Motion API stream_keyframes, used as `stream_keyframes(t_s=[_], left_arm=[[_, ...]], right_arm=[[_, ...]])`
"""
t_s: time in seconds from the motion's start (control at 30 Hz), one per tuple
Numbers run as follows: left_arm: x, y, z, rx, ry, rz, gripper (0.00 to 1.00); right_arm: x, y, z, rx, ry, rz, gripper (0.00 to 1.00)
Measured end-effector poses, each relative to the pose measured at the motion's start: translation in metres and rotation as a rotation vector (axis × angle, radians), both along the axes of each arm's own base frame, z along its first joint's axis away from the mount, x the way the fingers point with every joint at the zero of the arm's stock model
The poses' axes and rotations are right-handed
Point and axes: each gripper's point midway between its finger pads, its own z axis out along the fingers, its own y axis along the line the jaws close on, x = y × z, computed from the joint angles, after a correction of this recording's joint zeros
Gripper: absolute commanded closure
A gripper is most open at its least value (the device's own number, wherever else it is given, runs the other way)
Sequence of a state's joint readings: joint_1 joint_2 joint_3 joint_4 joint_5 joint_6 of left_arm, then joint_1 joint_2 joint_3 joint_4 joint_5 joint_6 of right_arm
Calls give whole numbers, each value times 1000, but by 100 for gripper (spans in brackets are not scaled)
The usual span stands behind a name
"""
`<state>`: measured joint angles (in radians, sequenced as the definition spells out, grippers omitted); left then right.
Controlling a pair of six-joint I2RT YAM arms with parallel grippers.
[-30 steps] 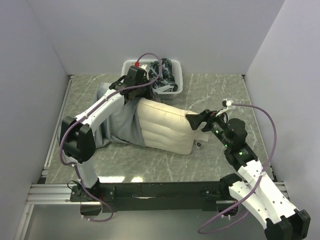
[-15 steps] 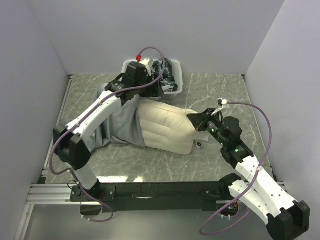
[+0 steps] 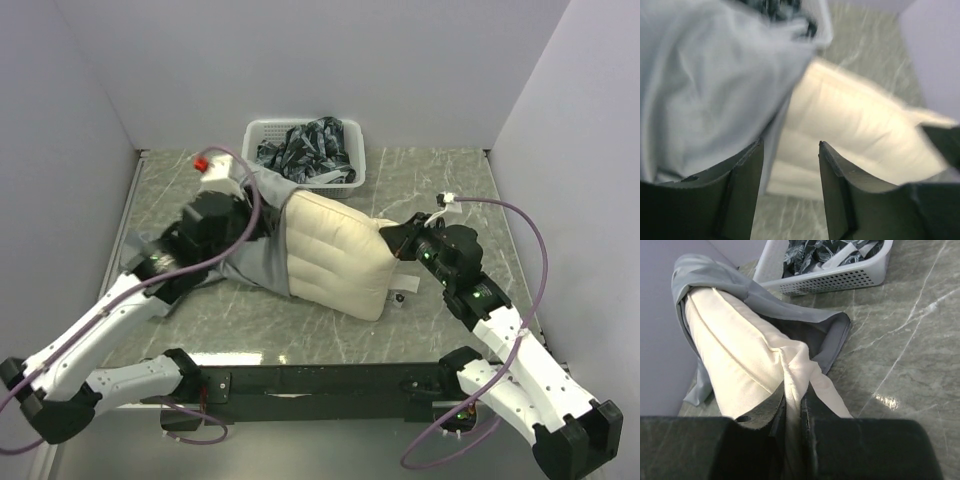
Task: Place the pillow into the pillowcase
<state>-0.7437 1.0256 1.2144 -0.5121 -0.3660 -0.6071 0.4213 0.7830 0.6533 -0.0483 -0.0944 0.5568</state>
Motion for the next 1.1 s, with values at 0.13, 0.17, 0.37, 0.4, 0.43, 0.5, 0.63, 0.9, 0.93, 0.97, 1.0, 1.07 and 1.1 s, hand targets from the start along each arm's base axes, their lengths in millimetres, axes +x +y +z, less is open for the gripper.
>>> stream_keyframes(t_s=[0.13, 0.17, 0.37, 0.4, 0.43, 0.5, 0.63, 0.9, 0.93, 0.97, 1.0, 1.07, 1.1], left_arm=[[-6, -21, -67, 98, 126, -32, 39], [-5, -24, -85, 129, 160, -30, 36], [10, -22, -113, 194, 184, 46, 36], [14, -22, -112, 197, 175, 61, 37], [17, -22, -113, 202, 171, 72, 40], [24, -24, -116, 217, 166, 89, 47], [32, -27, -124, 249, 167, 107, 43], [10, -37, -105, 303, 115, 121, 55], [6, -39, -102, 301, 111, 117, 56], [0, -41, -98, 306, 102, 104, 57], [-3, -42, -95, 302, 97, 95, 57], [-7, -45, -90, 300, 92, 82, 54], [-7, -45, -88, 300, 90, 83, 52]], right_arm=[[-3, -2, 0, -11, 22, -1, 100], [-3, -2, 0, -13, 25, -1, 100], [-8, -4, -2, -24, 43, -2, 100], [-9, -5, -2, -25, 45, -2, 100], [-10, -5, -2, -25, 46, -2, 100], [-10, -5, -2, -27, 50, -2, 100], [-12, -6, -1, -32, 58, -4, 100], [-13, -7, 1, -34, 63, -3, 100], [-13, -7, 1, -34, 63, -2, 100], [-13, -7, 1, -34, 63, -3, 100], [-13, -6, 1, -34, 64, -2, 100], [-13, -6, 1, -34, 64, -1, 100], [-13, -6, 1, -34, 64, -1, 100]])
